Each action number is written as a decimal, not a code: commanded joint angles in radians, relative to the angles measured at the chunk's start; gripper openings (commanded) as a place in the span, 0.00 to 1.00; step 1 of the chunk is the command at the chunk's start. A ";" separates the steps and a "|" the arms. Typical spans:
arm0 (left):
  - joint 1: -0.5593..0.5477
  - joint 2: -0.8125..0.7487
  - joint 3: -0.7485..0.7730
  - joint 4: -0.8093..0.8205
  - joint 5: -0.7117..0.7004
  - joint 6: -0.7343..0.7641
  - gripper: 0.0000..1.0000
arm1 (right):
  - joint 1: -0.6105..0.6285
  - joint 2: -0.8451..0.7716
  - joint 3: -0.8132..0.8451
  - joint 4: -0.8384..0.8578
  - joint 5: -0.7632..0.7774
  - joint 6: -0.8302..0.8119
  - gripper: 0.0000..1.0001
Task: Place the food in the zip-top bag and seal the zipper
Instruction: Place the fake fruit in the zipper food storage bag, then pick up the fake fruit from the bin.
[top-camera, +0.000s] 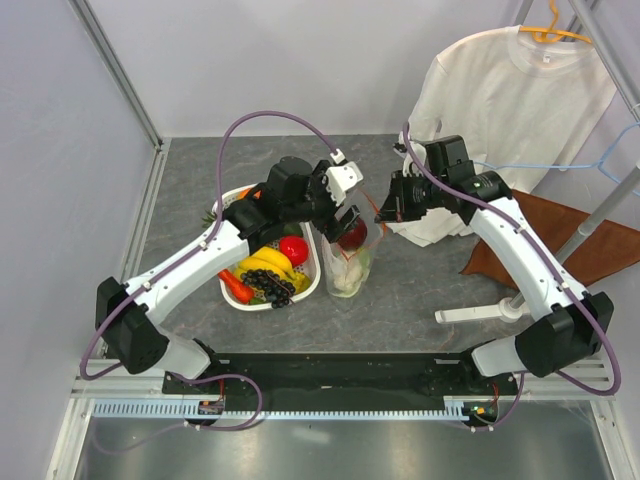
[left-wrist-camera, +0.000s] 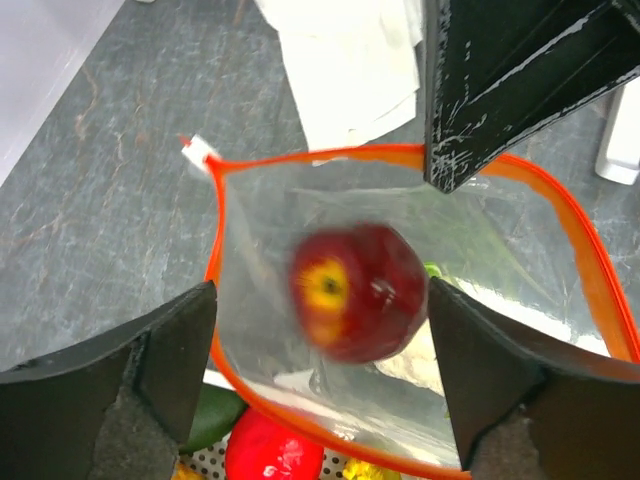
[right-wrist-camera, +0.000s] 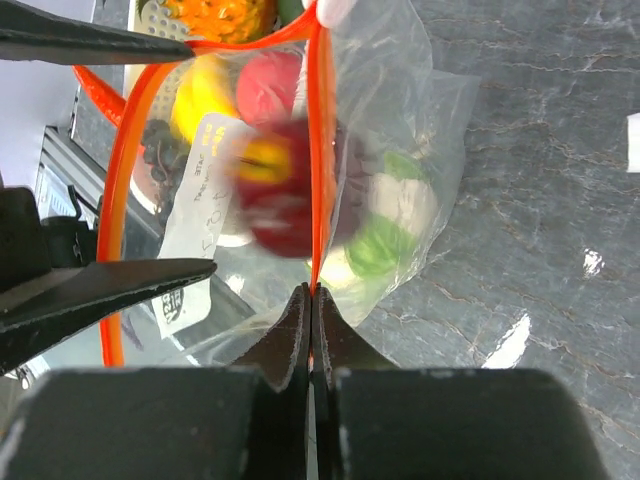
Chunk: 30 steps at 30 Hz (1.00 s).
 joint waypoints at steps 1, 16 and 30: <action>-0.006 -0.019 0.061 0.019 -0.053 0.024 0.94 | -0.011 0.020 0.062 0.025 0.005 0.018 0.00; 0.224 -0.306 0.002 -0.214 0.040 -0.211 1.00 | -0.012 0.057 0.125 0.043 -0.041 0.025 0.00; 0.485 -0.355 -0.136 -0.750 0.408 0.516 0.99 | -0.011 0.043 0.091 0.037 -0.041 -0.012 0.00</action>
